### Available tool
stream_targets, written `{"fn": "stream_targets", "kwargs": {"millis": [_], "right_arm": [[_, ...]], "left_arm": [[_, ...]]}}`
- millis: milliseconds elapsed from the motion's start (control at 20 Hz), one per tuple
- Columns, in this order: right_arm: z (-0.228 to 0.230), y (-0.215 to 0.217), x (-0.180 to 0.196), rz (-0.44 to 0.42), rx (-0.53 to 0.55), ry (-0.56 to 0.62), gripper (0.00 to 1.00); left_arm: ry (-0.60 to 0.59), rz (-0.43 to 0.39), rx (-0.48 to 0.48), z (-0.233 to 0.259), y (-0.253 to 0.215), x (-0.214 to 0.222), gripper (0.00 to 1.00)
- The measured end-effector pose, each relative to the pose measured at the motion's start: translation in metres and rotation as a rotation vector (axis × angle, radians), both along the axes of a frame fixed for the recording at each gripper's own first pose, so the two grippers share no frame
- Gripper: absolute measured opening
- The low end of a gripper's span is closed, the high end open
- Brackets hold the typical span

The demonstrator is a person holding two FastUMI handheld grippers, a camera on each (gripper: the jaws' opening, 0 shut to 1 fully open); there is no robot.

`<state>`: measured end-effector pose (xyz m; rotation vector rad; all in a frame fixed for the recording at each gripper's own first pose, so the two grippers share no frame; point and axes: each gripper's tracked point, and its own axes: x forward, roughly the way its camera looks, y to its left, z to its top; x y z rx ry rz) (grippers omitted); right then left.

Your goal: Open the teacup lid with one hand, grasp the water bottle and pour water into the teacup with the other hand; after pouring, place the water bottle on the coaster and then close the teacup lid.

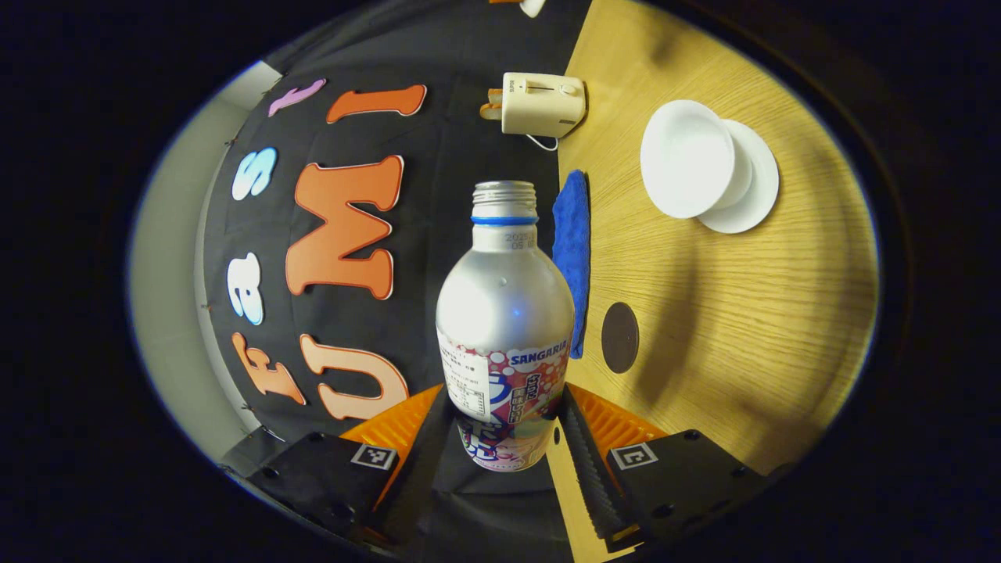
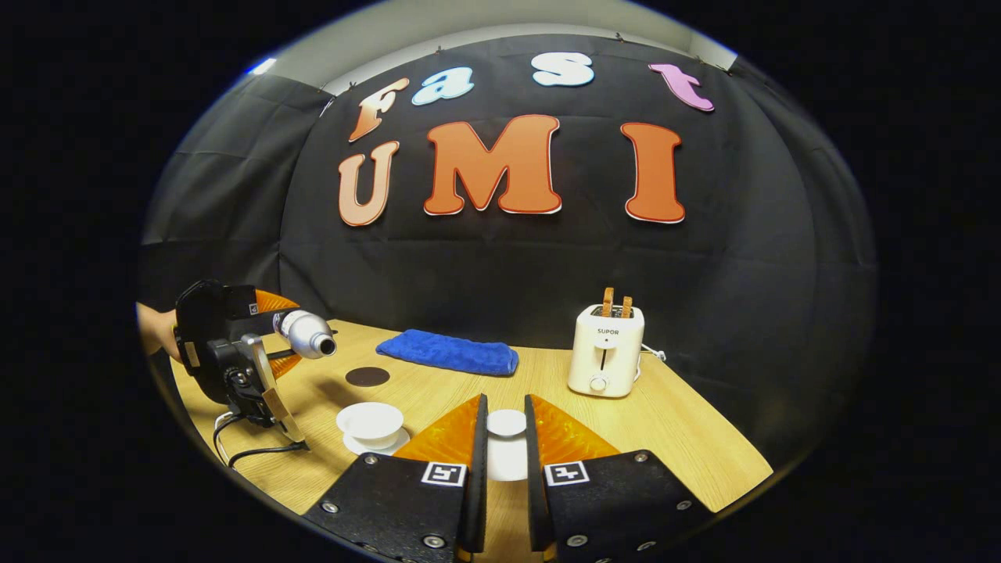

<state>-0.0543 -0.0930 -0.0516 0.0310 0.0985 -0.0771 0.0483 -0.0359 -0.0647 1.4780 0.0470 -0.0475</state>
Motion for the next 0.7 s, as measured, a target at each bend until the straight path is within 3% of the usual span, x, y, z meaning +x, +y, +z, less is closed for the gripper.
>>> {"fn": "stream_targets", "kwargs": {"millis": [150, 450, 500, 650, 700], "right_arm": [[0.005, 0.001, -0.001, 0.005, -0.004, -0.007, 0.22], [0.013, -0.001, -0.007, 0.006, 0.008, -0.032, 0.22], [0.012, -0.004, -0.008, 0.001, 0.005, -0.032, 0.22], [0.012, -0.010, -0.011, -0.013, -0.001, -0.030, 0.22], [0.012, -0.011, -0.012, -0.012, 0.003, -0.032, 0.22]], "left_arm": [[-0.015, -0.017, 0.064, 0.004, -0.003, 0.000, 0.87], [-0.020, -0.037, 0.162, 0.012, -0.009, 0.004, 0.82], [-0.024, -0.044, 0.176, 0.014, -0.013, 0.005, 0.87], [-0.025, -0.056, 0.218, 0.015, -0.018, 0.006, 0.82], [-0.025, -0.059, 0.233, 0.017, -0.019, 0.006, 0.84]]}}
